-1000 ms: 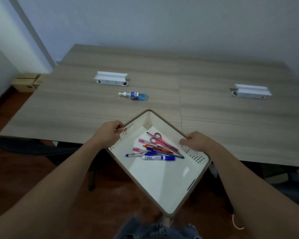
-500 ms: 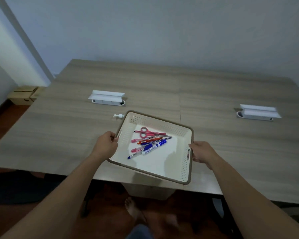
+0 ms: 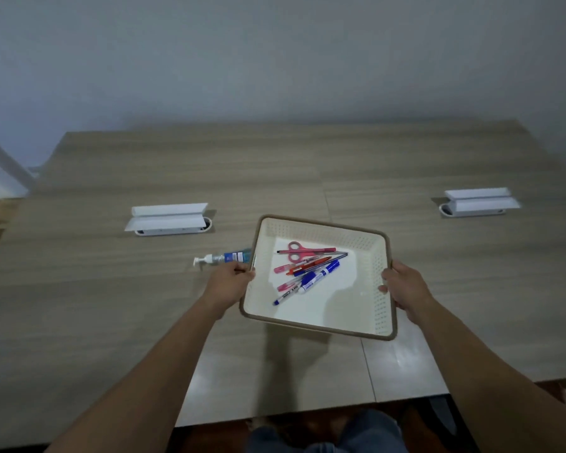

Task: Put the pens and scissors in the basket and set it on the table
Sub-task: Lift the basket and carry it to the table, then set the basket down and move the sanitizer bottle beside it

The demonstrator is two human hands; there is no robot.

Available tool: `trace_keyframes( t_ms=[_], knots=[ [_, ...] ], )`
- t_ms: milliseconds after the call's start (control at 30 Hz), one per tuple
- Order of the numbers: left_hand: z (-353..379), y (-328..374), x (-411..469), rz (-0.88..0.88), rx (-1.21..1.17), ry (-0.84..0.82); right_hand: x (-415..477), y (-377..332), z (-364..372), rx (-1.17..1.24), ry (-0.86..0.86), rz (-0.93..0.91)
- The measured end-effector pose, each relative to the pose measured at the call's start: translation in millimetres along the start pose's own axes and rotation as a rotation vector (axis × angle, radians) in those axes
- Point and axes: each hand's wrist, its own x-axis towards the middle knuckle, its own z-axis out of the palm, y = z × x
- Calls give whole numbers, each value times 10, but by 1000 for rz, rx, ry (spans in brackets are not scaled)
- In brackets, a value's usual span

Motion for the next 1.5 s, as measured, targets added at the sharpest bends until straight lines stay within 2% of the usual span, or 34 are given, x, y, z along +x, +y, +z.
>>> trace_keyframes(
  t_ms=[100, 533, 900, 1067, 1300, 1400, 1500],
  knots=[
    [132, 75, 169, -39, -34, -58, 164, -67, -4, -67, 24, -27],
    [516, 48, 642, -201, -66, -215, 973, -278, 41, -138, -120, 0],
    [709, -193, 1212, -224, -32, -43, 1659, -326, 337, -254, -247, 99],
    [727, -488, 1526, -263, -106, -58, 1901, -326, 470, -258, -252, 118],
    [663, -462, 1640, -317, -226, -51, 1909, -402, 633, -276, -248, 86],
    [554, -405, 1633, -347, -294, -118, 1936, -403, 652, -362, -240, 98],
    [254, -460, 1618, -523, -379, -179, 2091, -323, 781, -604, -108, 1]
  ],
)
